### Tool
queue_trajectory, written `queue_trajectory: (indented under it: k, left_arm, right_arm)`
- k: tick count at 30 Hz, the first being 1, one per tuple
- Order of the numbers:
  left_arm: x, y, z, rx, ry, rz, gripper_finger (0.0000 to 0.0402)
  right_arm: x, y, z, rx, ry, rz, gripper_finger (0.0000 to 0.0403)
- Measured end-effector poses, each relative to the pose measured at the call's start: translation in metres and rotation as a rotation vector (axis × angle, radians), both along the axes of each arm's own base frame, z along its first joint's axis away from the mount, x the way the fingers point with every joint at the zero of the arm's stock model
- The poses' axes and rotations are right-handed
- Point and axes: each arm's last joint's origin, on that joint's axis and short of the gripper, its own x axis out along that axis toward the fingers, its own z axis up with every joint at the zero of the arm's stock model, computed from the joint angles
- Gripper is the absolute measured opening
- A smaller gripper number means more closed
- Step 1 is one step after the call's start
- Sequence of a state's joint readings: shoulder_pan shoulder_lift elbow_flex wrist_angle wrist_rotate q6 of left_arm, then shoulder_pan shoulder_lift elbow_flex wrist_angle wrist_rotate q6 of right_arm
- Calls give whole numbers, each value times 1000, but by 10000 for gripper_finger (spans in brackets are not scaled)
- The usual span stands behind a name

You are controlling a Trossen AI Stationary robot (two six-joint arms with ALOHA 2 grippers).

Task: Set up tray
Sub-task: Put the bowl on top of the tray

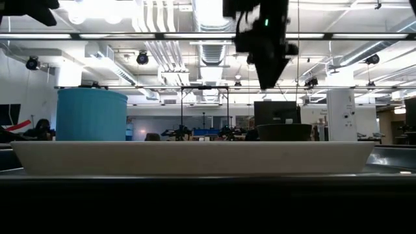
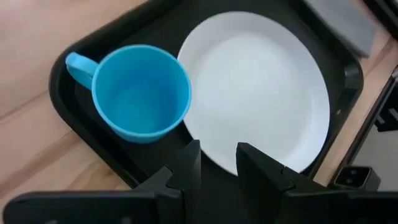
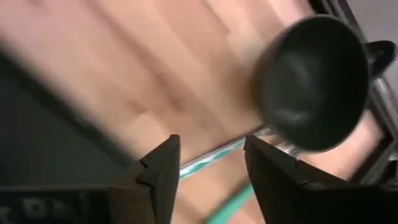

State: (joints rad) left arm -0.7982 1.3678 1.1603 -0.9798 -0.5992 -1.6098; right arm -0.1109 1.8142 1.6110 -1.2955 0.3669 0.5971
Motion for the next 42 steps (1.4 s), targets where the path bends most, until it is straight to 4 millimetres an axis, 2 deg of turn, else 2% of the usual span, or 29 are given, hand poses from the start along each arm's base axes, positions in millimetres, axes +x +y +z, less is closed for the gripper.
queue_trajectory:
  k: [8, 11, 14, 17, 23, 27, 31, 37, 40, 42]
  left_arm:
    - [-1, 13, 1, -5, 23, 105, 84]
    - [-4, 20, 1, -2, 43, 159, 84]
    - [-6, 25, 2, -1, 51, 195, 84]
    - [-8, 28, 4, 2, 59, 207, 84]
    - [-10, 34, 5, 16, 72, 218, 84]
    - [-11, 35, 6, 18, 73, 222, 84]
    - [-11, 35, 6, 18, 73, 222, 84]
    - [-11, 35, 6, 17, 74, 221, 84]
    - [-11, 35, 6, 16, 77, 220, 84]
    - [-11, 35, 6, 14, 80, 218, 84]
  right_arm:
    - [-12, -91, -40, 77, 157, -68, 224]
    - [-16, -113, -50, 162, 140, -88, 233]
    - [-16, -125, -61, 221, 133, -94, 235]
    - [-12, -126, -70, 271, 118, -78, 235]
    - [-1, -125, -86, 251, 120, -67, 236]
    - [1, -127, -94, 254, 132, -82, 220]
    - [1, -126, -94, 236, 145, -70, 174]
    - [0, -125, -92, 223, 151, -74, 73]
    - [2, -117, -90, 230, 157, -55, 24]
    - [5, -107, -86, 231, 160, -22, 14]
